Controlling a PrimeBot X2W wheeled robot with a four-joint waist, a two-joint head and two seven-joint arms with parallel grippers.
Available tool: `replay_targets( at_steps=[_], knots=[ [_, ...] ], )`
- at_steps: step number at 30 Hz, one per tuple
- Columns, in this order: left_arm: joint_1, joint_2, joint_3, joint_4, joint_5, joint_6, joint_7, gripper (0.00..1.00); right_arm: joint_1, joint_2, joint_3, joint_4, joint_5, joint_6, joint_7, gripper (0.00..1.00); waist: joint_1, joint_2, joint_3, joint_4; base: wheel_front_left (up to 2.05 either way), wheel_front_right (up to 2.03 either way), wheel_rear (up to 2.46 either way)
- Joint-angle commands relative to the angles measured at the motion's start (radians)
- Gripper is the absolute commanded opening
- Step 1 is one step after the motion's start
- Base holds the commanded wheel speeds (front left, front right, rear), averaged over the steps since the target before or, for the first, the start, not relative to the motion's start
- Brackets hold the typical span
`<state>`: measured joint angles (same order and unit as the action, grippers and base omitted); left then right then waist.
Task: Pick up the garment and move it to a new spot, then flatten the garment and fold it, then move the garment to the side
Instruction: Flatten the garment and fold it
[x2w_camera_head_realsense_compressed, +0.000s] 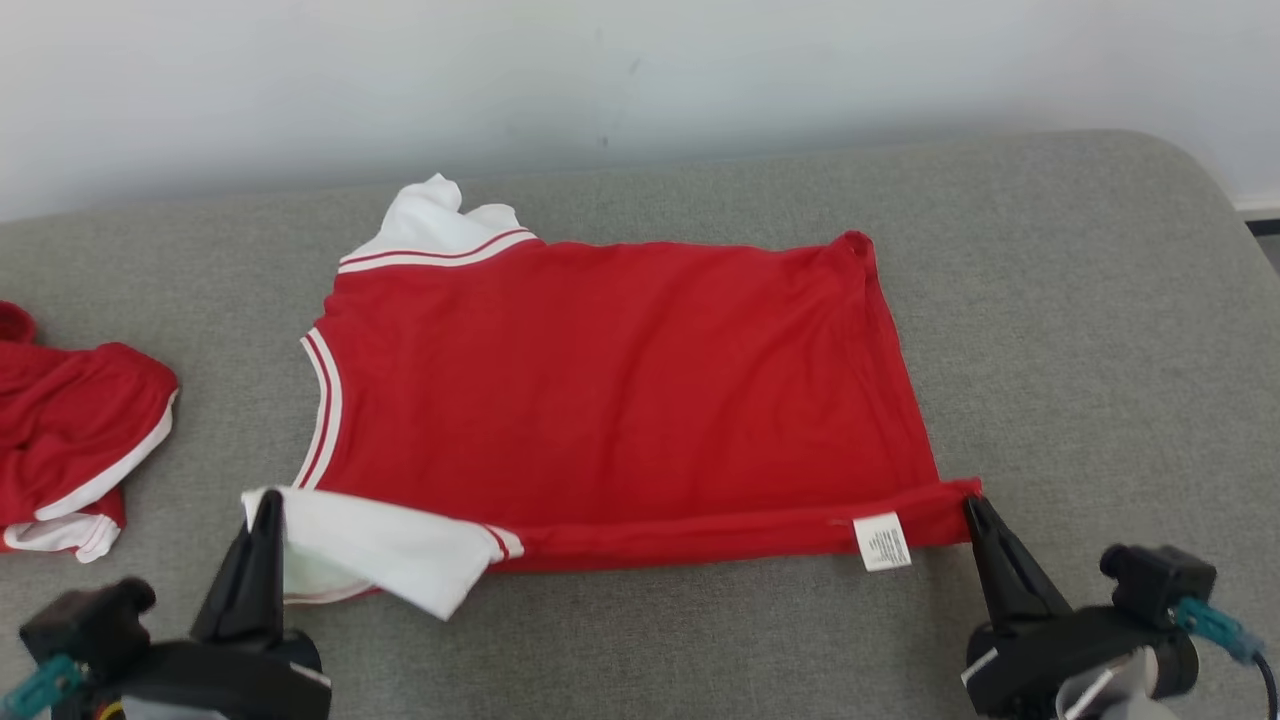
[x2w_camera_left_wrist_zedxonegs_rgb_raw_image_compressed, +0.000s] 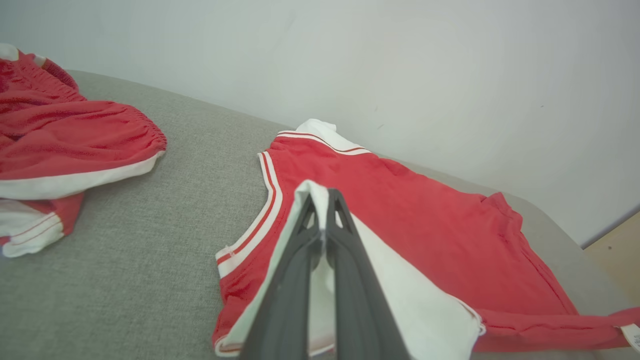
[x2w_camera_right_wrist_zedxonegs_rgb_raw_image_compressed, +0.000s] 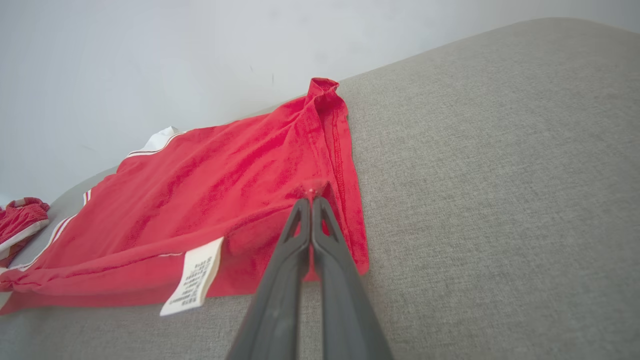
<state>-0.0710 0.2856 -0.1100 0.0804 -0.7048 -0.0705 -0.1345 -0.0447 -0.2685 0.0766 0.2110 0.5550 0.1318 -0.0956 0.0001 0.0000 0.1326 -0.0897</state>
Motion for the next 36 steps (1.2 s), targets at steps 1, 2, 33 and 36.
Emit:
replay_targets(
  at_steps=[1, 2, 33, 36],
  knots=[
    [-0.032, 0.011, -0.004, 0.015, 0.014, -0.004, 0.01, 0.0, -0.025, -0.001, 0.007, 0.012, 0.006, -0.002, 0.002, 0.0, -0.0001, 0.0, 0.015, -0.011, 0.0, 0.0, 0.0],
    [-0.087, 0.02, -0.009, 0.057, 0.008, -0.01, 0.022, 0.0, -0.072, -0.001, 0.023, 0.041, 0.001, -0.002, 0.005, 0.0, -0.0001, 0.0, 0.027, -0.017, 0.0, 0.0, 0.0],
    [-0.268, 0.024, -0.052, 0.422, 0.061, -0.058, -0.132, 1.0, -0.296, -0.013, 0.131, 0.449, 0.018, -0.002, -0.162, 1.0, -0.0001, 0.0, 0.027, -0.001, 0.0, 0.0, 0.0],
    [-0.207, 0.006, -0.05, 0.39, 0.073, -0.055, -0.13, 1.0, -0.261, -0.014, 0.119, 0.433, 0.019, -0.002, -0.164, 1.0, -0.0001, 0.0, 0.025, 0.009, 0.0, 0.0, 0.0]
  ],
)
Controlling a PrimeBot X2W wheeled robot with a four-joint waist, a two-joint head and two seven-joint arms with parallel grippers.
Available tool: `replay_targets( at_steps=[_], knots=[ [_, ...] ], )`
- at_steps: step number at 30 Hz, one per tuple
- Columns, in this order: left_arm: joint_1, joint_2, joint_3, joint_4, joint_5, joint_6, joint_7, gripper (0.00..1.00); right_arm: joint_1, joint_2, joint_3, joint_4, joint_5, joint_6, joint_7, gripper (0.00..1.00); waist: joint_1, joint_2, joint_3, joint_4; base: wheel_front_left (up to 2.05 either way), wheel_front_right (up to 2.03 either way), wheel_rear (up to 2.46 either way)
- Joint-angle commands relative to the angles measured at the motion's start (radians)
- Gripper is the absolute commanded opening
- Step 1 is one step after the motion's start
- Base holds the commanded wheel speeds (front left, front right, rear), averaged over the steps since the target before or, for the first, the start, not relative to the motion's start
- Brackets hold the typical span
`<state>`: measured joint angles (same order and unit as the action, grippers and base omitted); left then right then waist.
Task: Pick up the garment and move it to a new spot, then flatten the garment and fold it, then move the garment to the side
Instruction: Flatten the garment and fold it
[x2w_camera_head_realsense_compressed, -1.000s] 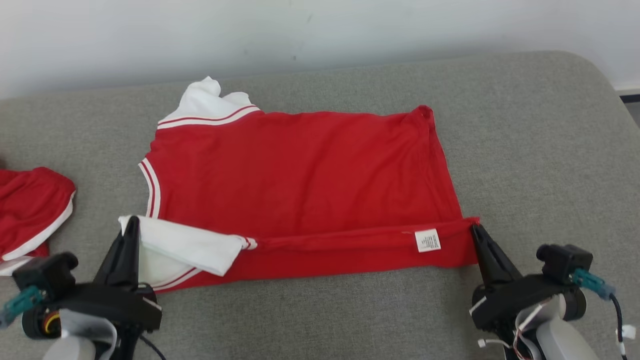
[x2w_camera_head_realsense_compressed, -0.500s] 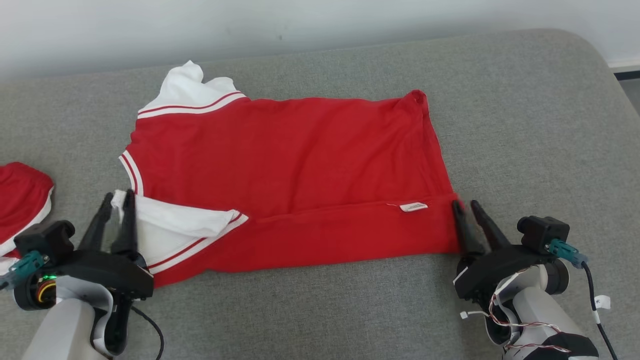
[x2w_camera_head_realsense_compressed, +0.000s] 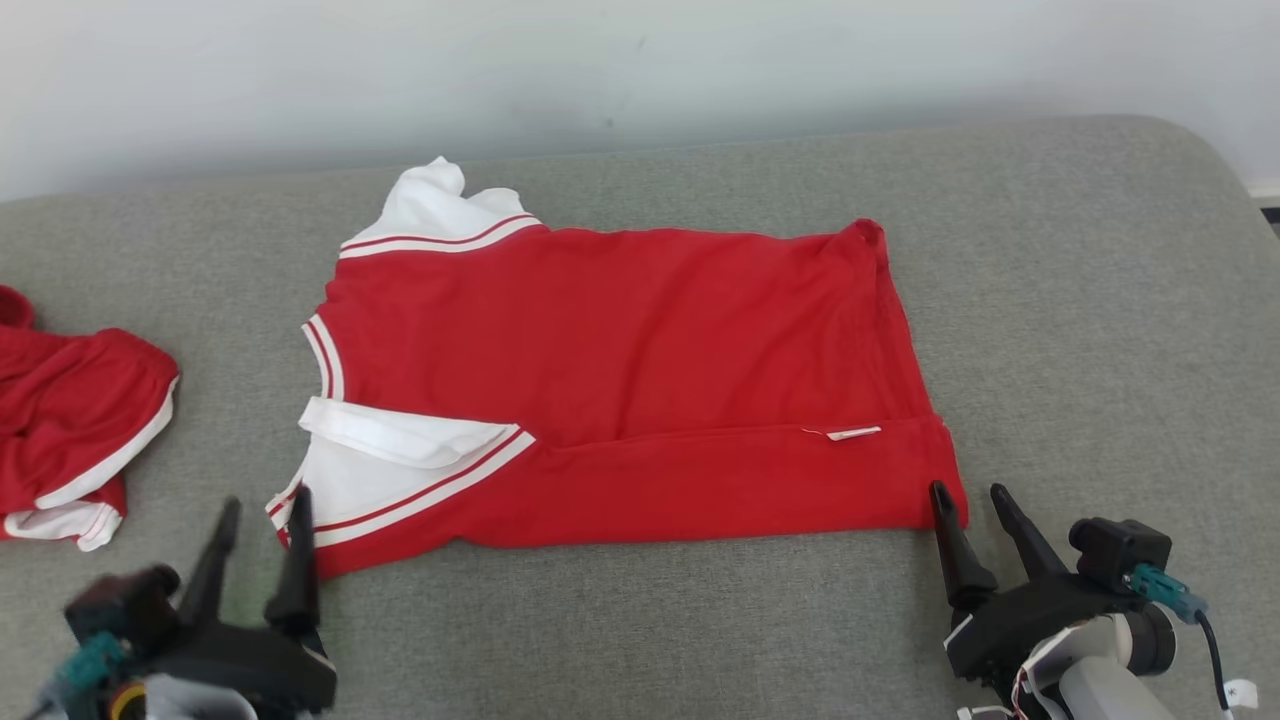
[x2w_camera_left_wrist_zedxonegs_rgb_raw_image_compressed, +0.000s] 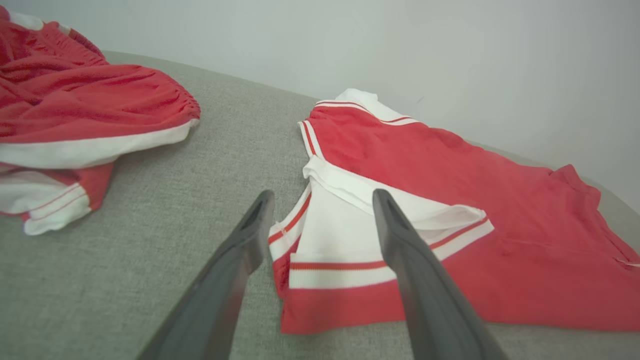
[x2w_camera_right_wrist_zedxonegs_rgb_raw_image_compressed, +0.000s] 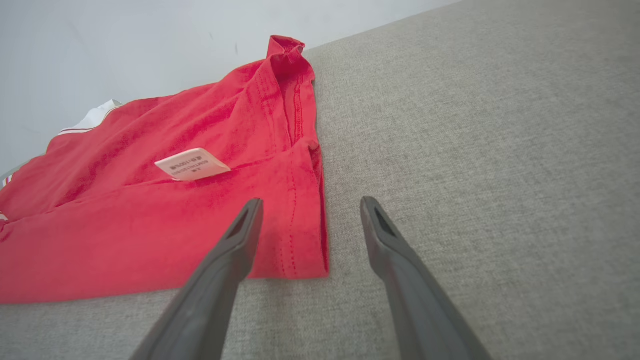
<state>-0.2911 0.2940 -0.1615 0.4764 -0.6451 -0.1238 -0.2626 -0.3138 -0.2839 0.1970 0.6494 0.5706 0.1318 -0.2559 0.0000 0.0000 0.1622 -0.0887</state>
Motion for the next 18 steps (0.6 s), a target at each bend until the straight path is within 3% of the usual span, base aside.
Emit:
replay_targets(
  at_steps=[1, 7, 16, 17, 18],
  knots=[
    [0.03, -0.009, -0.003, -0.009, 0.016, -0.001, -0.002, 1.0, 0.018, 0.003, -0.006, -0.01, 0.006, -0.002, -0.005, 1.0, 0.0, 0.0, -0.003, 0.012, 0.0, 0.0, 0.0],
    [0.074, -0.035, -0.013, 0.014, 0.01, 0.001, 0.003, 1.0, 0.037, 0.017, -0.019, -0.018, -0.003, -0.002, -0.007, 1.0, 0.0, 0.0, 0.005, 0.017, 0.0, 0.0, 0.0],
    [0.017, -0.035, -0.028, 0.115, -0.007, -0.005, 0.001, 1.0, 0.004, 0.033, -0.006, 0.006, -0.029, -0.002, 0.0, 1.0, 0.0, 0.0, 0.034, 0.001, 0.0, 0.0, 0.0],
    [0.01, -0.033, -0.031, 0.13, -0.009, -0.006, 0.0, 0.96, 0.0, 0.037, -0.004, 0.012, -0.03, -0.002, 0.001, 1.0, 0.0, 0.0, 0.038, -0.002, 0.0, 0.0, 0.0],
    [0.001, -0.036, -0.032, 0.142, -0.015, -0.007, 0.0, 0.78, -0.003, 0.04, -0.002, 0.019, -0.03, -0.002, 0.002, 0.8, 0.0, 0.0, 0.04, -0.003, 0.0, 0.0, 0.0]
  ],
)
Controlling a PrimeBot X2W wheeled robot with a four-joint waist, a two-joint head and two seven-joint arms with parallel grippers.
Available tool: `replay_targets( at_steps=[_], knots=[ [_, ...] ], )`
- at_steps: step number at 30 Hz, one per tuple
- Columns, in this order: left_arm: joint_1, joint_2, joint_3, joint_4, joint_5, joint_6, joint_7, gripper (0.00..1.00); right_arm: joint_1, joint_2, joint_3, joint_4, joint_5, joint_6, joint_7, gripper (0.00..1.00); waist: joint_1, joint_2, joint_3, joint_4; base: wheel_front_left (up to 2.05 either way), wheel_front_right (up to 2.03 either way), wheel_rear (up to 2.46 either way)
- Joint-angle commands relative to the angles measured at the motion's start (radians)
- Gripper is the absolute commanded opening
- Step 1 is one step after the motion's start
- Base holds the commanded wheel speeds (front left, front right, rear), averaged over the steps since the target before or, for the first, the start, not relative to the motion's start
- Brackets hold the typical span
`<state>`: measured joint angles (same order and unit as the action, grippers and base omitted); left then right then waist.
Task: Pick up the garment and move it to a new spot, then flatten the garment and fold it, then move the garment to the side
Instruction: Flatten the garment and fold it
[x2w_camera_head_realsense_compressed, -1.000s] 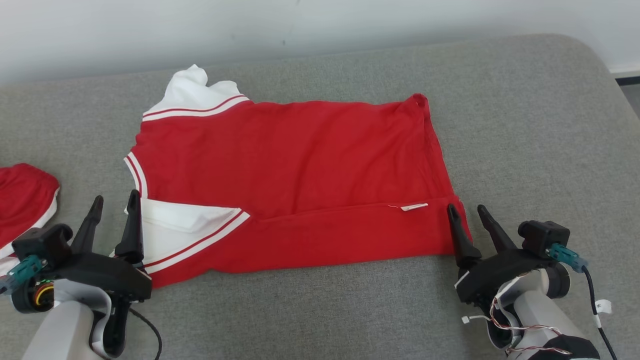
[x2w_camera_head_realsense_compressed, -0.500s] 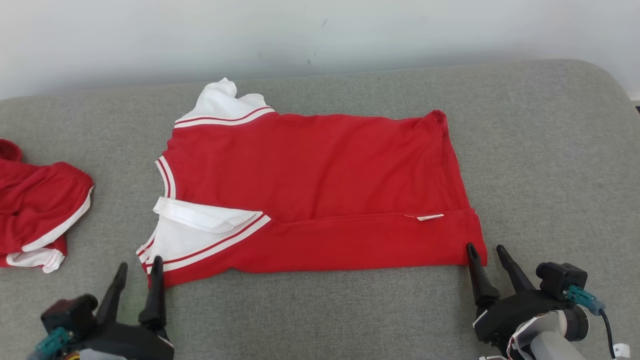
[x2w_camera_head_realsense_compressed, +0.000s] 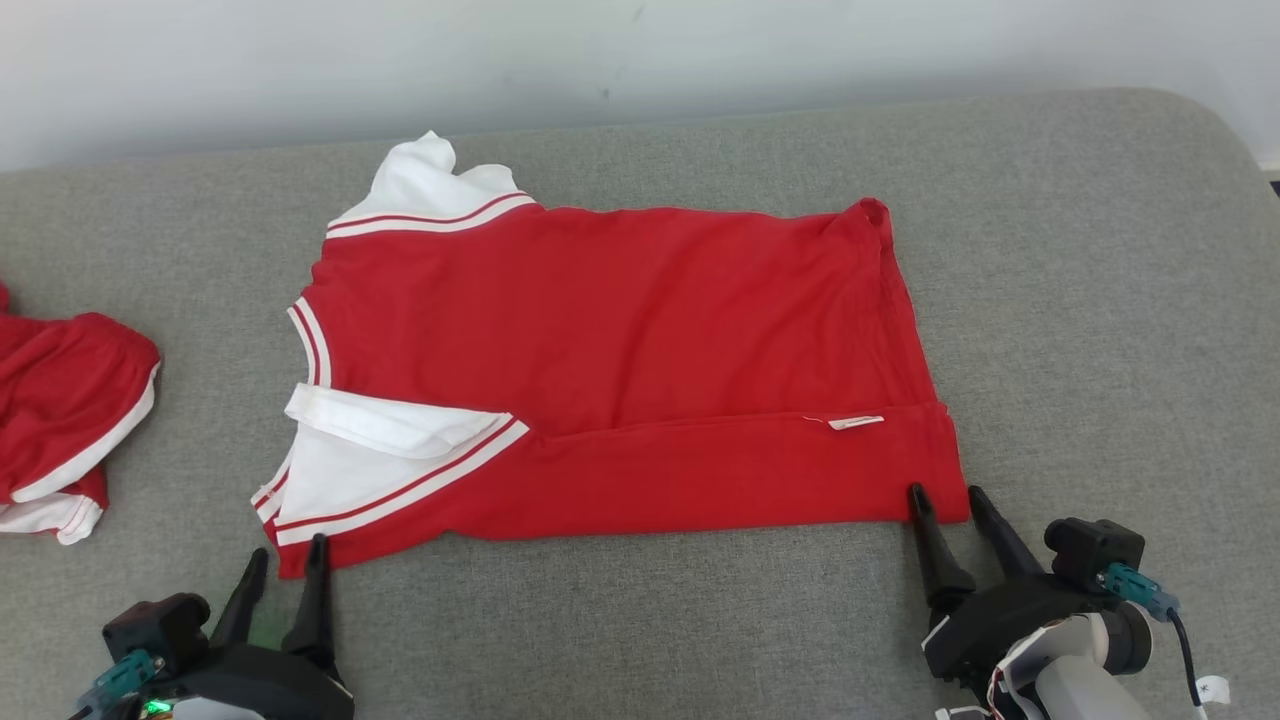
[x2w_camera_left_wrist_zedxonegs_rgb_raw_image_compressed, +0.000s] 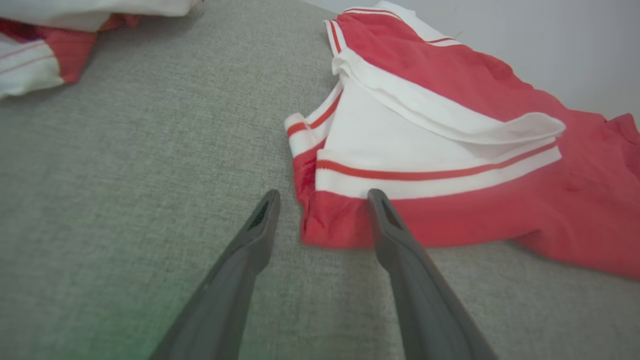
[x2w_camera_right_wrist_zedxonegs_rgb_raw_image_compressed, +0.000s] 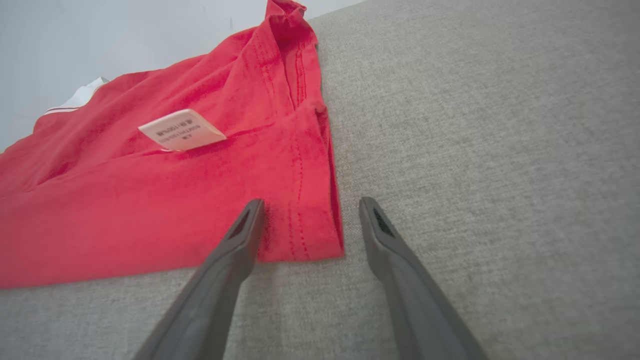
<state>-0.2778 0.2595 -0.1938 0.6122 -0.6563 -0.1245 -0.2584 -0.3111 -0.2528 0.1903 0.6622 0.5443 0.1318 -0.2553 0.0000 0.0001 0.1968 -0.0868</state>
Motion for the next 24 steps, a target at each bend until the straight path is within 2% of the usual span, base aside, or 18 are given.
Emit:
replay_targets(
  at_steps=[1, 2, 9, 24],
  knots=[
    [-0.018, -0.007, -0.005, 0.02, -0.008, -0.007, -0.004, 0.3, -0.009, 0.012, 0.005, 0.012, -0.006, -0.002, 0.001, 0.25, 0.0, -0.0001, 0.006, -0.005, 0.0, 0.0, 0.0],
    [-0.022, -0.008, -0.012, 0.031, -0.009, -0.007, -0.004, 0.0, -0.014, 0.015, 0.006, 0.017, -0.006, -0.002, 0.001, 0.0, 0.0, -0.0001, 0.007, -0.006, 0.0, 0.0, 0.0],
    [-0.035, -0.013, -0.013, 0.069, -0.052, -0.004, -0.006, 0.0, -0.017, 0.019, 0.009, 0.024, -0.003, -0.002, -0.006, 0.0, 0.0, -0.0001, -0.019, 0.003, 0.0, 0.0, 0.0],
    [0.21, -0.031, 0.045, -0.152, -0.049, 0.004, -0.007, 0.0, 0.19, -0.036, -0.061, -0.138, -0.004, -0.003, 0.012, 0.0, 0.0, -0.0001, -0.114, 0.028, 0.0, 0.0, 0.0]
  ],
)
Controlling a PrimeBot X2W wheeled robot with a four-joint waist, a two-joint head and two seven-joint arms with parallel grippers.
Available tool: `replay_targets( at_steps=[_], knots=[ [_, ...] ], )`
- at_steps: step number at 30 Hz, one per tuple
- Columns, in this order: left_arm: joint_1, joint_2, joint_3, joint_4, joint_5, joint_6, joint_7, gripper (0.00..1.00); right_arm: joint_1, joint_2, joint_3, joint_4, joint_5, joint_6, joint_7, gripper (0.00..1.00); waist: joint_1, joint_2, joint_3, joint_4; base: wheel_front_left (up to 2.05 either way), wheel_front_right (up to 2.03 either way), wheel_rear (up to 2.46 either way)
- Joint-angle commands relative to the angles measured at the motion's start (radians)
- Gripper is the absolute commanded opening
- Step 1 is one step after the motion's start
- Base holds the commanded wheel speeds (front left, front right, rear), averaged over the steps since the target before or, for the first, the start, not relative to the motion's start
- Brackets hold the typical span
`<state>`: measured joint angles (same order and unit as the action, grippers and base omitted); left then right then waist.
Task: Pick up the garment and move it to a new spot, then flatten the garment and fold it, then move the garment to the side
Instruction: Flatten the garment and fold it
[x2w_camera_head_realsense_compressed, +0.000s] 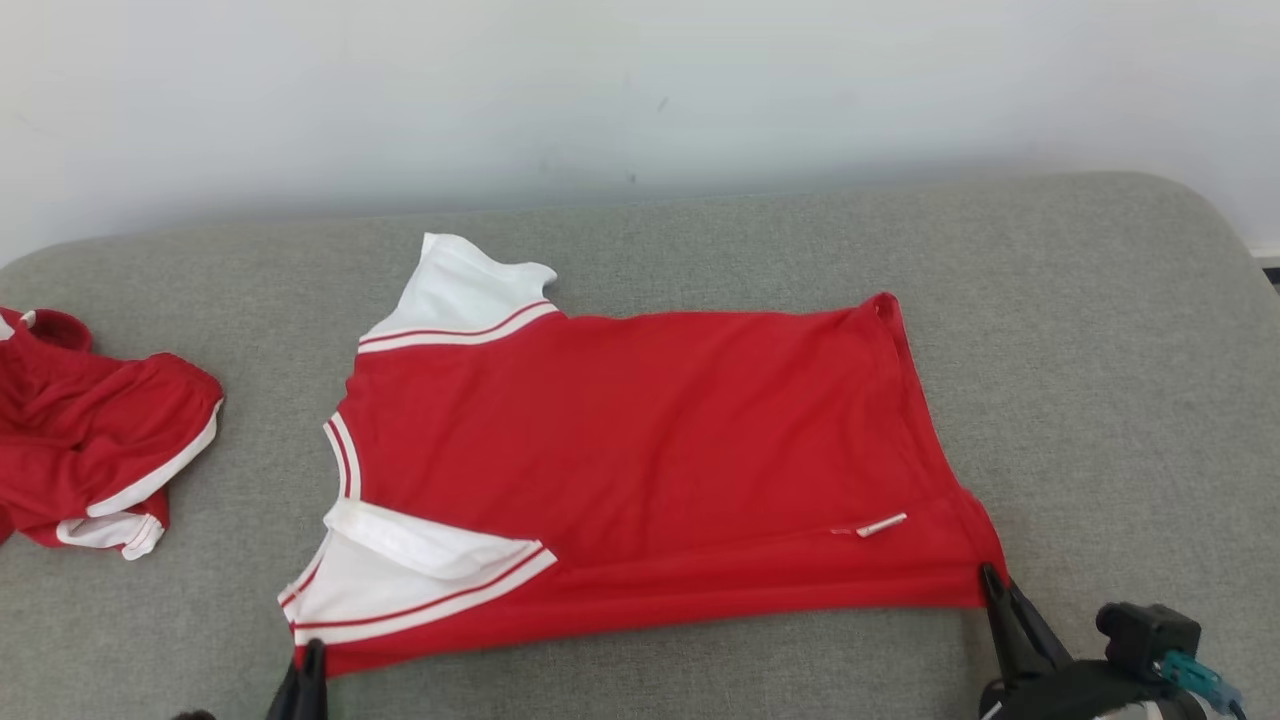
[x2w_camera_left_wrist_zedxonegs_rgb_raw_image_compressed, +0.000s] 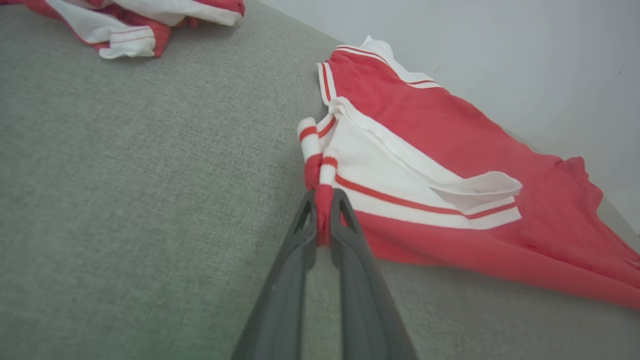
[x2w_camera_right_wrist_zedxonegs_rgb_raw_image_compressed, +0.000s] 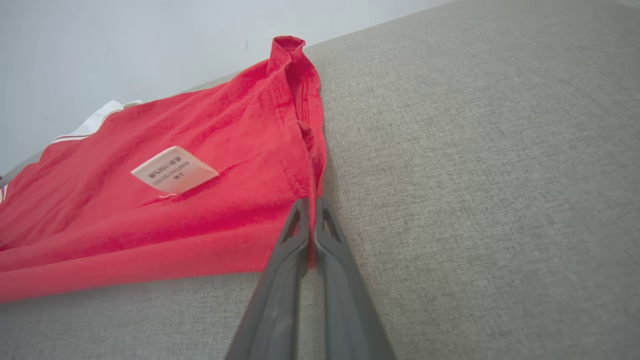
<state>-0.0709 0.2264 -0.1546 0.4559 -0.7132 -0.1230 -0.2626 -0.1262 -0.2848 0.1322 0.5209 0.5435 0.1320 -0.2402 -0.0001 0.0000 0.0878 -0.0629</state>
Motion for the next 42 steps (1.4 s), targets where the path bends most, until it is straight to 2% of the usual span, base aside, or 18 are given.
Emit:
replay_targets(
  at_steps=[1, 5, 8, 9, 10, 11, 12, 19, 23, 30, 36, 42],
  knots=[
    [0.02, -0.004, 0.005, -0.013, 0.01, 0.01, -0.003, 0.0, 0.022, -0.006, -0.01, -0.012, -0.007, -0.003, 0.007, 0.0, 0.0001, 0.0, -0.006, 0.006, 0.0, 0.0, 0.0],
    [0.079, -0.02, 0.007, -0.063, 0.002, 0.036, -0.003, 0.0, 0.089, -0.009, -0.053, -0.067, -0.021, -0.003, 0.047, 0.0, 0.0001, 0.0, -0.01, 0.016, 0.0, 0.0, 0.0],
    [0.112, -0.03, -0.002, -0.076, 0.004, 0.047, 0.001, 0.0, 0.145, 0.018, -0.095, -0.12, -0.032, -0.003, 0.086, 0.0, 0.0001, 0.0, -0.011, 0.022, 0.0, 0.0, 0.0],
    [0.115, -0.034, -0.001, -0.075, 0.002, 0.049, 0.0, 0.15, 0.156, 0.025, -0.102, -0.128, -0.036, -0.003, 0.096, 0.0, 0.0001, 0.0, -0.013, 0.023, 0.0, 0.0, 0.0],
    [0.119, -0.035, 0.0, -0.072, 0.006, 0.051, 0.0, 0.44, 0.165, 0.033, -0.109, -0.136, -0.043, -0.003, 0.104, 0.23, 0.0001, 0.0, -0.015, 0.024, 0.0, 0.0, 0.0],
    [0.122, -0.034, 0.002, -0.07, 0.015, 0.053, -0.001, 1.0, 0.172, 0.039, -0.115, -0.142, -0.052, -0.003, 0.111, 0.81, 0.0001, 0.0, -0.019, 0.023, 0.0, 0.0, 0.0],
    [0.123, -0.034, 0.002, -0.068, 0.026, 0.05, -0.002, 1.0, 0.176, 0.045, -0.117, -0.147, -0.06, -0.003, 0.117, 1.0, 0.0001, 0.0, -0.022, 0.023, 0.0, 0.0, 0.0],
    [0.125, -0.049, 0.075, -0.126, 0.122, 0.054, -0.003, 1.0, 0.164, 0.07, -0.136, -0.206, -0.114, -0.003, 0.092, 1.0, 0.0001, 0.0, -0.048, 0.021, 0.0, 0.0, 0.0],
    [0.134, -0.047, 0.138, -0.191, 0.243, 0.06, -0.003, 1.0, 0.153, 0.084, -0.134, -0.242, -0.145, -0.003, 0.052, 1.0, 0.0001, 0.0, -0.063, 0.022, 0.0, 0.0, 0.0],
    [0.156, -0.076, 0.225, -0.279, 0.398, 0.046, -0.003, 1.0, 0.141, 0.106, -0.112, -0.297, -0.19, -0.003, -0.009, 1.0, 0.0001, 0.0, -0.081, 0.026, 0.0, 0.0, 0.0],
    [0.177, -0.088, 0.248, -0.343, 0.519, 0.034, -0.003, 1.0, 0.144, 0.13, -0.107, -0.348, -0.229, -0.003, -0.025, 1.0, 0.0001, 0.0, -0.087, 0.028, 0.0, 0.0, 0.0],
    [0.191, -0.098, 0.247, -0.374, 0.557, 0.014, -0.003, 1.0, 0.167, 0.156, -0.132, -0.397, -0.28, -0.003, -0.025, 1.0, 0.0001, 0.0, -0.091, 0.031, 0.0, 0.0, 0.0]
  ],
)
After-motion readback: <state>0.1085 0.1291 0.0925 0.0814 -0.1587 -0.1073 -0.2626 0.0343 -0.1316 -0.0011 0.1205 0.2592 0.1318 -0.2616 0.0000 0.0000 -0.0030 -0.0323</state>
